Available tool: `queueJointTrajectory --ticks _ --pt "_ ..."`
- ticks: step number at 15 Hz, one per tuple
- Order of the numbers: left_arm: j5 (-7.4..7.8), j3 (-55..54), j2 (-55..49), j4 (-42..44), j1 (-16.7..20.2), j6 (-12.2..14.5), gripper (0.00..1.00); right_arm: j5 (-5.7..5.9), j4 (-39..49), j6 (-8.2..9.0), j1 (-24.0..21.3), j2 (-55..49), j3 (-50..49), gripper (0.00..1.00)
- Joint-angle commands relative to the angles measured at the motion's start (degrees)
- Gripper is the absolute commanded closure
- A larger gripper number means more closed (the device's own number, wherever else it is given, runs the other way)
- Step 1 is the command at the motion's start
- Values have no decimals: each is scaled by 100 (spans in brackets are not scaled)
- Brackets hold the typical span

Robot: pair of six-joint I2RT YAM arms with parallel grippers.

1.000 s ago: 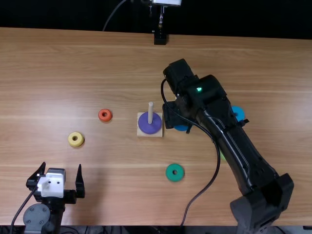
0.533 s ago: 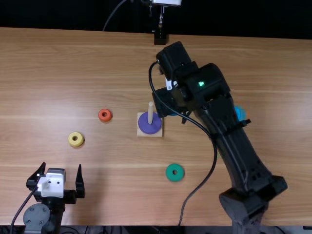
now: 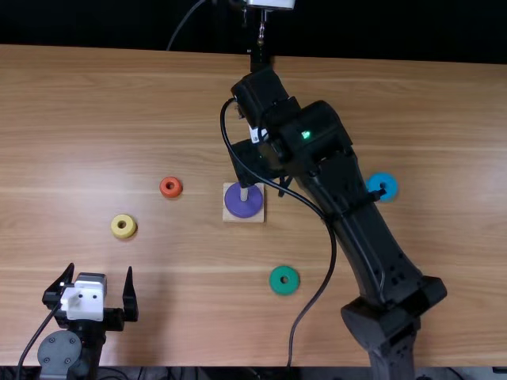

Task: Build the Hanoi tower: stack the rings onto the peg from bottom to top in this color order: purple, dark blue, light blue, dark green, light green, yellow, orange.

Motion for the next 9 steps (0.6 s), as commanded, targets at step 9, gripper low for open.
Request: queueJointTrajectory --ticks 9 --pt "45 -607 -69 -461 -27 -11 0 45 35 42 216 520 549 100"
